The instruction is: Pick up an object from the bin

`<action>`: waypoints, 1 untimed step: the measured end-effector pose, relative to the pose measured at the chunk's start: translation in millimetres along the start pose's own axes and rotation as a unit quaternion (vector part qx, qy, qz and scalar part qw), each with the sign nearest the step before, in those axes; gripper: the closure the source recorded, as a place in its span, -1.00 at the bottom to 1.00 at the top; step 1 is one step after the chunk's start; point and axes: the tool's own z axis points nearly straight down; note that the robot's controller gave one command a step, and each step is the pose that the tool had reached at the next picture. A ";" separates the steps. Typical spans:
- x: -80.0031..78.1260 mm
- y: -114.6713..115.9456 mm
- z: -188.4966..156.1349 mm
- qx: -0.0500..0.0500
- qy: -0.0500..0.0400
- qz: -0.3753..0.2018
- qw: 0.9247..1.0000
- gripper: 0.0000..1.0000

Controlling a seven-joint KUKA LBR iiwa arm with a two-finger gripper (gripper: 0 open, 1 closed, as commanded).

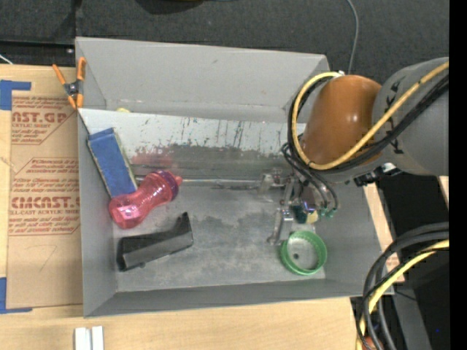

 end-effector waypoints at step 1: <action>0.0 -0.1 0.1 0.000 0.000 0.000 1.000 -1.00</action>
Offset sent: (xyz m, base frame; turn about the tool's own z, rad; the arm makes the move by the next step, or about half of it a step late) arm 0.0018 -0.0344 -0.0324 -0.0576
